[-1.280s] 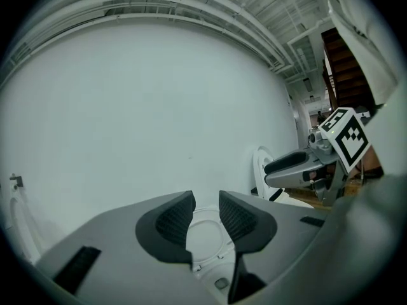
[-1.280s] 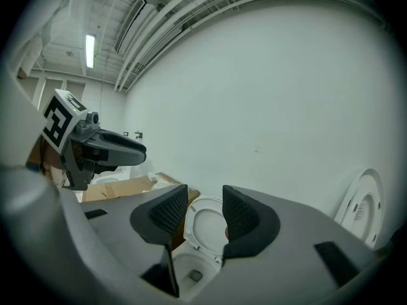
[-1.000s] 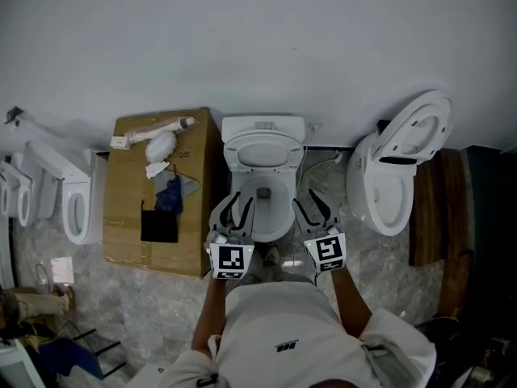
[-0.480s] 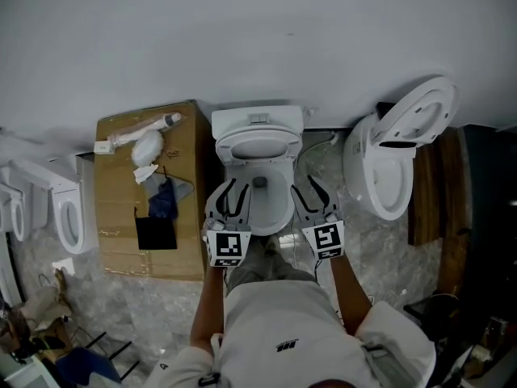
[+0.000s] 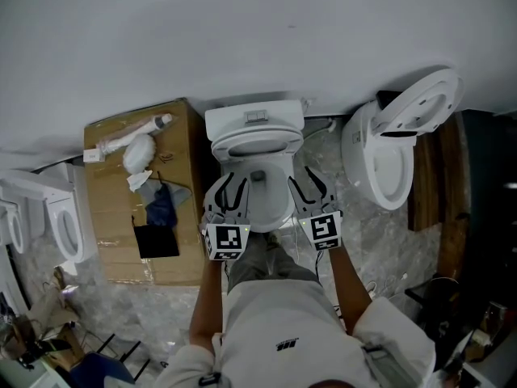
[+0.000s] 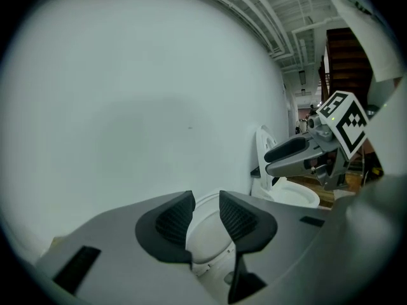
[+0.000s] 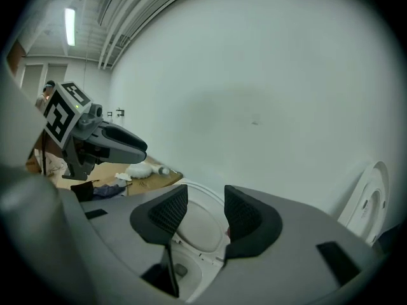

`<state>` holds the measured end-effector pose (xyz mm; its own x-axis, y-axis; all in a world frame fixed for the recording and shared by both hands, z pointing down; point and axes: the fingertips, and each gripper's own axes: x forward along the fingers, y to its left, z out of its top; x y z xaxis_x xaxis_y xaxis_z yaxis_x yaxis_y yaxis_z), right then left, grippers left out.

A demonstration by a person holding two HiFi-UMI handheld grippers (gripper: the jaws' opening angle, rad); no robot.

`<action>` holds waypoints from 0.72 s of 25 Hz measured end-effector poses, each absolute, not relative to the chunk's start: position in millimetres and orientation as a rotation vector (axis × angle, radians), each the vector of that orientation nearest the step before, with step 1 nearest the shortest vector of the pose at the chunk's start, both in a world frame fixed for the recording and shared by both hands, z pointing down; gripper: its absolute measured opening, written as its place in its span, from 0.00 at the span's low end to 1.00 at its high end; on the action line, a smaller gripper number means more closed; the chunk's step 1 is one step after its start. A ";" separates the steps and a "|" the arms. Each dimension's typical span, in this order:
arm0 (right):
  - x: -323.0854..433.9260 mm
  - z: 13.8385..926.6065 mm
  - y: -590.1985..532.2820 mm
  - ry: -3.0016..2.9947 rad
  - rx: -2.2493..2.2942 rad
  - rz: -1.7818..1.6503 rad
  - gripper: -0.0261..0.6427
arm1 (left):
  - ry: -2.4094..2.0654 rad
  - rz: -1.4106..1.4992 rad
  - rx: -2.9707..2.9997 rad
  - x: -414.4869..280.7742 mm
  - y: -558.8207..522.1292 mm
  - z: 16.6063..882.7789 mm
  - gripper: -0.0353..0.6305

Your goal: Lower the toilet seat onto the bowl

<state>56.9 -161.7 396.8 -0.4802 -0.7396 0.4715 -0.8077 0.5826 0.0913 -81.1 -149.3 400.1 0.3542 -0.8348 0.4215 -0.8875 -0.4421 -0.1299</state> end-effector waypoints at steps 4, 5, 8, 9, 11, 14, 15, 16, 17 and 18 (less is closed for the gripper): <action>52.5 412.1 -174.4 -2.323 1.231 0.205 0.30 | -1.554 0.685 2.487 -84.4 -162.7 415.2 0.27; 52.1 415.7 -177.0 -2.317 1.230 0.206 0.30 | -1.546 0.691 2.489 -84.5 -165.4 418.4 0.27; 51.2 426.2 -184.9 -2.299 1.228 0.213 0.30 | -1.524 0.708 2.493 -85.3 -173.6 427.9 0.27; 50.8 429.6 -187.6 -2.292 1.228 0.214 0.30 | -1.516 0.712 2.494 -85.9 -176.5 431.3 0.27; 49.4 436.7 -192.8 -2.278 1.229 0.215 0.30 | -1.502 0.721 2.495 -87.7 -182.0 438.6 0.27; 47.6 446.0 -201.8 -2.262 1.230 0.218 0.30 | -1.484 0.740 2.497 -89.8 -191.3 448.8 0.27; 47.1 449.1 -205.0 -2.257 1.231 0.219 0.30 | -1.479 0.745 2.497 -90.5 -194.5 452.2 0.27; 46.5 452.4 -208.1 -2.252 1.231 0.220 0.30 | -1.475 0.748 2.496 -91.4 -197.5 455.7 0.27; 45.8 455.9 -210.9 -2.246 1.231 0.221 0.30 | -1.471 0.750 2.494 -92.3 -200.3 459.2 0.28; 45.0 459.4 -213.6 -2.241 1.231 0.221 0.30 | -1.467 0.753 2.493 -93.3 -203.1 462.7 0.28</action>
<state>45.0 -213.6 459.4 -0.4162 -0.7233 0.5510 -0.8169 0.5636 0.1227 -93.3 -203.1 462.7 0.3950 -0.7756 0.4923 -0.8521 -0.5097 -0.1193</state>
